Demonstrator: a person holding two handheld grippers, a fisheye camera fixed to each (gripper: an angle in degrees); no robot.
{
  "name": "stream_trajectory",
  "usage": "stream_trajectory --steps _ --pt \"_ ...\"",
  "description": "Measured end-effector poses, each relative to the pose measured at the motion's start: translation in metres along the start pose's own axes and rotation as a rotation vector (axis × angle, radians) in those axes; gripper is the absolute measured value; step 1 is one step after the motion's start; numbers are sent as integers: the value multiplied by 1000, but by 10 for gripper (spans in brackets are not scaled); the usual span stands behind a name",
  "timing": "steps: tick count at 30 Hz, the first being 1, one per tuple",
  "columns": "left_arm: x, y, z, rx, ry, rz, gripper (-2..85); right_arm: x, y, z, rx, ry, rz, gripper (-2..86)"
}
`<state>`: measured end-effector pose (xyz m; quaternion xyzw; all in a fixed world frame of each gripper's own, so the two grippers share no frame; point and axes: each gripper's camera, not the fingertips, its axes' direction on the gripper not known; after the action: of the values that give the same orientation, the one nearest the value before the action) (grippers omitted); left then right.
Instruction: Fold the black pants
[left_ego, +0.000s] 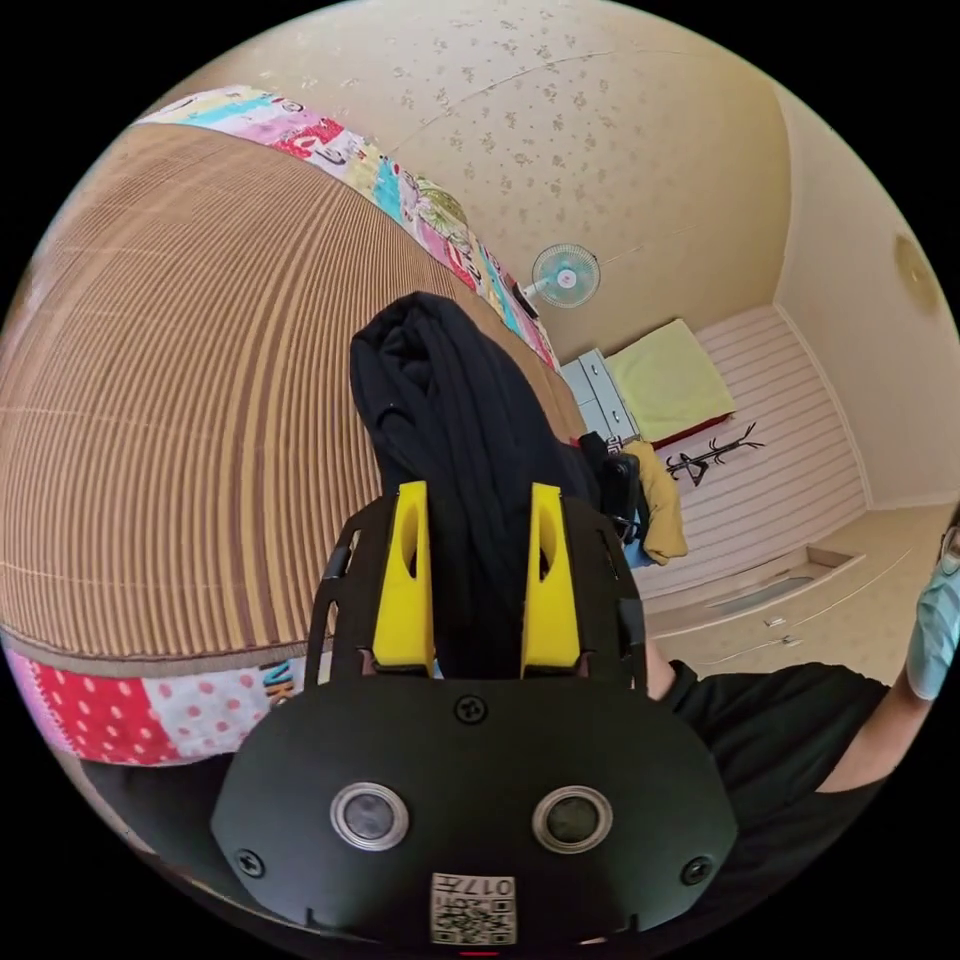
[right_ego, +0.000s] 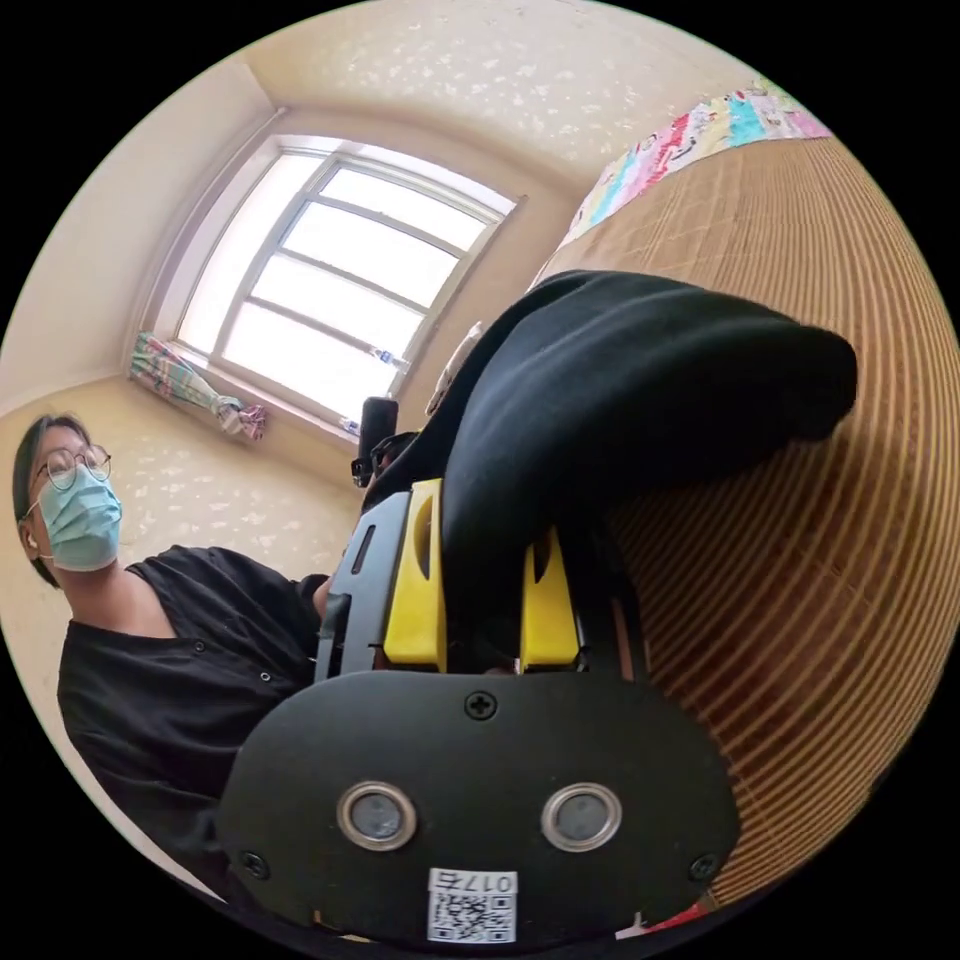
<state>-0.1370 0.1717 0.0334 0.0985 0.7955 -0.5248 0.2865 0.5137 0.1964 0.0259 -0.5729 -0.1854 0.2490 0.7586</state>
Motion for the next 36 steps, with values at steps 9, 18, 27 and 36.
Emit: stream_trajectory --steps 9,18,27,36 --pt "8 -51 -263 123 -179 74 140 -103 -120 172 -35 -127 -137 102" --pt "-29 -176 -499 54 -447 95 161 -210 -256 398 126 -88 -149 101" --pt "-185 -145 -514 66 -573 -115 83 -110 -288 590 -69 166 15 164" --pt "-49 -36 -489 314 -656 145 108 -126 -204 471 19 287 -273 151"
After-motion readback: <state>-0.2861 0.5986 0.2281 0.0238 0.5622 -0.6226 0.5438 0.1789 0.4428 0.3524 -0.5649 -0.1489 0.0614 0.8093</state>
